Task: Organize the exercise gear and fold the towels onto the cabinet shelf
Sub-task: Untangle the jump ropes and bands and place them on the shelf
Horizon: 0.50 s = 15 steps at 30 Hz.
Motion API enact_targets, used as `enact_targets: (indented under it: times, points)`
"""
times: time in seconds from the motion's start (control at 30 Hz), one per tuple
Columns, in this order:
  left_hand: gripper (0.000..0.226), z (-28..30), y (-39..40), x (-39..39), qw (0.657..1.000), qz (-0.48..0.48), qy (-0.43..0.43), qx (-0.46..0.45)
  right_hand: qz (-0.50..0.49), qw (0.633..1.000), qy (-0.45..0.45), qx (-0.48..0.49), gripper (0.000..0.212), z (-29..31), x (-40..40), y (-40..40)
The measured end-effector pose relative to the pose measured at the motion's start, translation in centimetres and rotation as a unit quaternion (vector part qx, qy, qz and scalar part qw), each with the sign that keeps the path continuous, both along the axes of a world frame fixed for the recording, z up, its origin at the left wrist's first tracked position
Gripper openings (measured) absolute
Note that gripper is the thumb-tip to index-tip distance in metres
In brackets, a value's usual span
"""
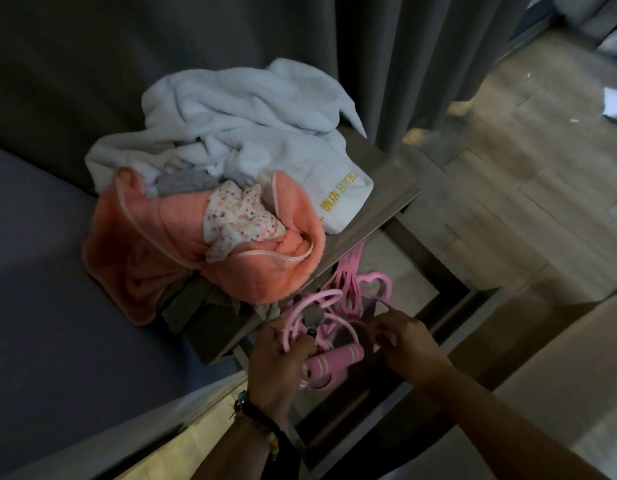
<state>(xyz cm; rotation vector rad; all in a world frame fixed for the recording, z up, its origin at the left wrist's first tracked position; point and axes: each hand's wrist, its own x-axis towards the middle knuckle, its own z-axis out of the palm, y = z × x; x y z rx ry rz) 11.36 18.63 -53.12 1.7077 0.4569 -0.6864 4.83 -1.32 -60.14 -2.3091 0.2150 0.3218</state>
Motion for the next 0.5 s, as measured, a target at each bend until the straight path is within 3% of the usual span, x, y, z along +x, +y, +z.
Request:
enact_targets:
  times: [0.17, 0.33, 0.5]
  points:
    - [0.019, 3.3, 0.1, 0.9, 0.997, 0.033, -0.038, -0.052, -0.071, 0.995, -0.037, 0.053, 0.025, 6.3, -0.4, -0.1]
    - [0.041, 6.9, 1.3, 1.6, 0.992, 0.043, -0.083, -0.084, -0.195, 0.966, -0.024, 0.17, 0.019, 13.2, 0.4, 0.4]
    - [0.061, 10.1, 2.4, 2.7, 0.984, 0.023, -0.149, -0.094, -0.202, 0.956, -0.06, 0.203, 0.018, 21.3, 3.0, 2.3]
